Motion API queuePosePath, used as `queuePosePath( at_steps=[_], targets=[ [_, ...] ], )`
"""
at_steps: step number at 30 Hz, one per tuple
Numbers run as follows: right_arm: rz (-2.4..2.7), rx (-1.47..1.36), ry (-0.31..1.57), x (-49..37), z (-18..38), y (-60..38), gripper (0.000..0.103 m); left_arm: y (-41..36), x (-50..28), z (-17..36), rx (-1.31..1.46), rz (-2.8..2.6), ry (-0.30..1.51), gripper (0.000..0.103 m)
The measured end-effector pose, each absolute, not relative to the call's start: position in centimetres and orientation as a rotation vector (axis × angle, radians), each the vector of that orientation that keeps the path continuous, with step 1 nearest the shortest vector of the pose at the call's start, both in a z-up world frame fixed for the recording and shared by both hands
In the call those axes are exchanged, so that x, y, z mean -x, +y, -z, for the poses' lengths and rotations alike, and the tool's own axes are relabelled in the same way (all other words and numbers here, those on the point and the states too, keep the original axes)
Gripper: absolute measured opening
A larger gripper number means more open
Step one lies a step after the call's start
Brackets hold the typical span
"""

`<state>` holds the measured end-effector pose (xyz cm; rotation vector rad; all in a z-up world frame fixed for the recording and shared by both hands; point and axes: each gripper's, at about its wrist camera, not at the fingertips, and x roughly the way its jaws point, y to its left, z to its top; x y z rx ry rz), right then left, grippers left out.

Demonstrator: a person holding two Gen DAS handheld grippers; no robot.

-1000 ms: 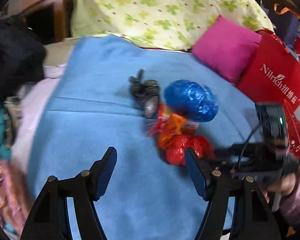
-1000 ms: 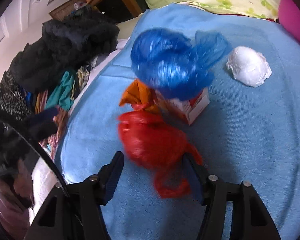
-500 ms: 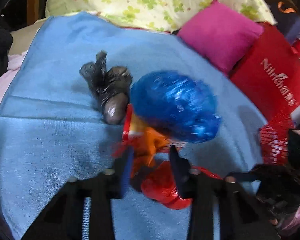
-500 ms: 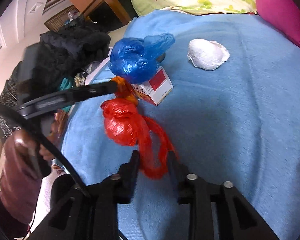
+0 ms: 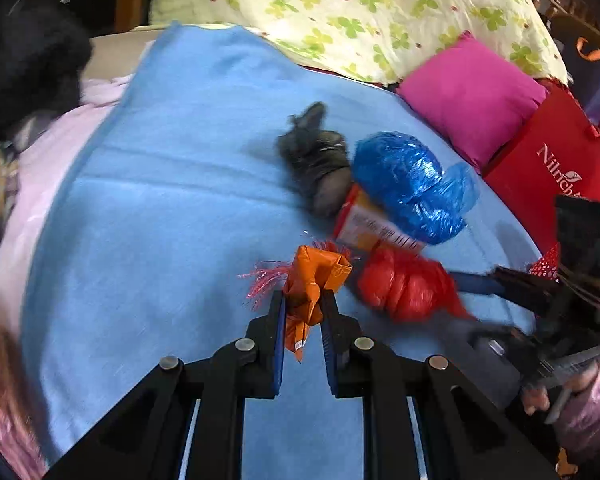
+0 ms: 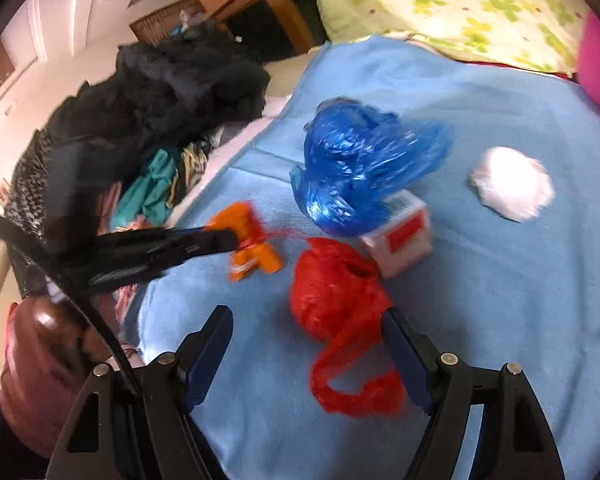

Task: Collect trash
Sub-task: 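Grasp the red plastic bag with the right tool while the left tool grasps the orange wrapper, then carry the red bag and orange wrapper over the red basket and open both tools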

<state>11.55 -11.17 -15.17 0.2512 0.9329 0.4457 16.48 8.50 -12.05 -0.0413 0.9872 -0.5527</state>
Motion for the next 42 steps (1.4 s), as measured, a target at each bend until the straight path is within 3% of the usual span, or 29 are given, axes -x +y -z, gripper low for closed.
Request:
queuePosePath(
  at_steps=[3,4,5,6,9,18,19,22,26,30,34,35,38,42],
  targets=[
    [-0.419,-0.235,0.965,-13.2,16.3,-9.5,0.070,10.3,-15.4,12.0,0.063,0.521,0.995,0.018],
    [-0.399,-0.219,0.983,-13.6,16.9,-9.0,0.048,10.4,-15.1,11.8,0.066,0.515,0.997,0.018],
    [-0.383,-0.206,1.007,-13.8,17.6,-8.6,0.037,10.6,-14.7,11.7,0.069,0.512,0.997,0.018],
    [-0.373,-0.214,1.013,-13.8,18.0,-8.5,0.037,10.7,-14.3,11.5,0.067,0.511,0.992,0.018],
    [-0.358,-0.249,0.990,-12.6,18.1,-9.3,0.023,10.7,-13.4,11.1,0.061,0.513,0.972,0.018],
    [-0.442,-0.303,0.983,-7.3,15.1,-12.5,0.025,10.9,-10.3,10.9,0.102,0.537,0.964,0.018],
    [-0.440,-0.299,0.979,-7.3,14.8,-12.4,0.032,10.8,-10.3,10.9,0.106,0.539,0.966,0.018],
    [-0.440,-0.311,0.928,-7.5,13.6,-12.0,0.083,11.1,-10.0,10.8,0.122,0.547,0.962,0.018],
    [-0.462,-0.290,0.823,-9.1,12.4,-10.1,0.081,11.5,-10.0,11.0,0.131,0.561,0.967,0.018],
    [-0.447,-0.224,0.829,-12.3,13.0,-7.5,0.071,11.5,-10.5,11.5,0.156,0.575,0.977,0.018],
    [-0.396,-0.170,0.924,-16.0,15.9,-5.8,0.069,11.2,-10.7,11.9,0.168,0.590,0.983,0.018],
    [-0.375,-0.149,0.937,-16.7,16.5,-5.6,0.065,11.1,-10.7,12.0,0.169,0.593,0.983,0.018],
    [-0.349,-0.165,1.030,-17.6,18.9,-5.6,0.038,11.1,-10.6,11.7,0.167,0.596,0.979,0.018],
    [-0.335,-0.177,0.999,-14.9,18.2,-6.6,0.038,10.6,-9.9,11.0,0.147,0.599,0.968,0.018]
  ],
)
